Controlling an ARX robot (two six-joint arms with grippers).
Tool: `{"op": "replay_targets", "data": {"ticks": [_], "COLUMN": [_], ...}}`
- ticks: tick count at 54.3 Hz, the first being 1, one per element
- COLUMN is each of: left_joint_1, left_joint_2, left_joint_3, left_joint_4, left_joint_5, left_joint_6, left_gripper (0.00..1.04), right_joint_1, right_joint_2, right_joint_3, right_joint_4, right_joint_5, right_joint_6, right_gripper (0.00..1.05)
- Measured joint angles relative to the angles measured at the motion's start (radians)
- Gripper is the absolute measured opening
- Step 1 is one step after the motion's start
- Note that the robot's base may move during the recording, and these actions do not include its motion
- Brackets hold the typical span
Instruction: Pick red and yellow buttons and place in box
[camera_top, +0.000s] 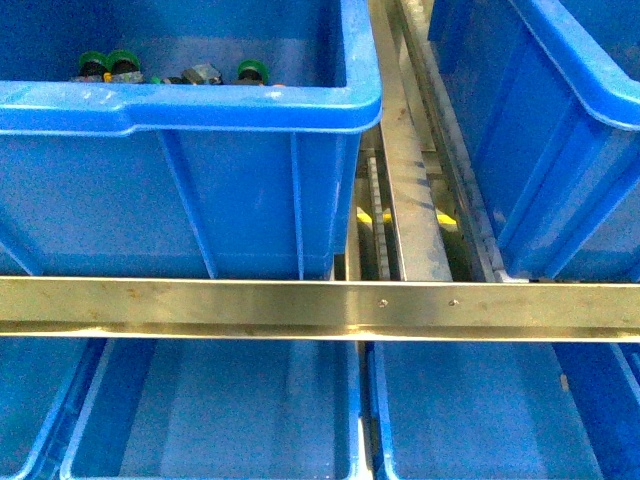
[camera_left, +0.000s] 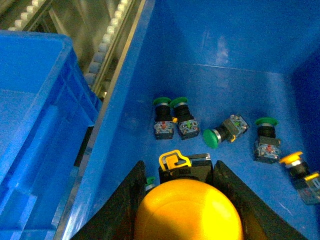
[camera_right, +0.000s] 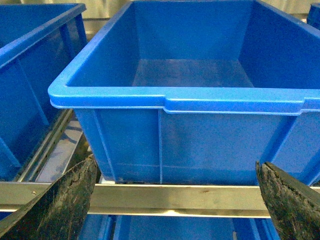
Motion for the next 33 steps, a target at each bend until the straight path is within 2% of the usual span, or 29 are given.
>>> {"op": "replay_targets", "data": {"ticks": [8,20,33], "left_joint_1": [0.063,0.105,0.176], "left_joint_2": [-0.277,-0.575,-0.740], "left_joint_3": [-0.245,-0.514,-0.660], "left_joint_4": [0.018,0.017,-0.062], "left_joint_5": [0.125,0.209,0.284], "left_joint_6": [-0.015,-0.045,-0.064], "left_gripper": [0.33,0.33,0.33], "right_joint_1": [0.000,0.000,0.000], "right_joint_2": [0.001,0.000,0.000], "right_joint_3": [0.000,0.000,0.000], "right_joint_4": [0.000,0.000,0.000], "right_joint_5": [0.000,0.000,0.000], "right_joint_6": [0.000,0.000,0.000], "right_gripper": [0.97,0.97,0.97]}}
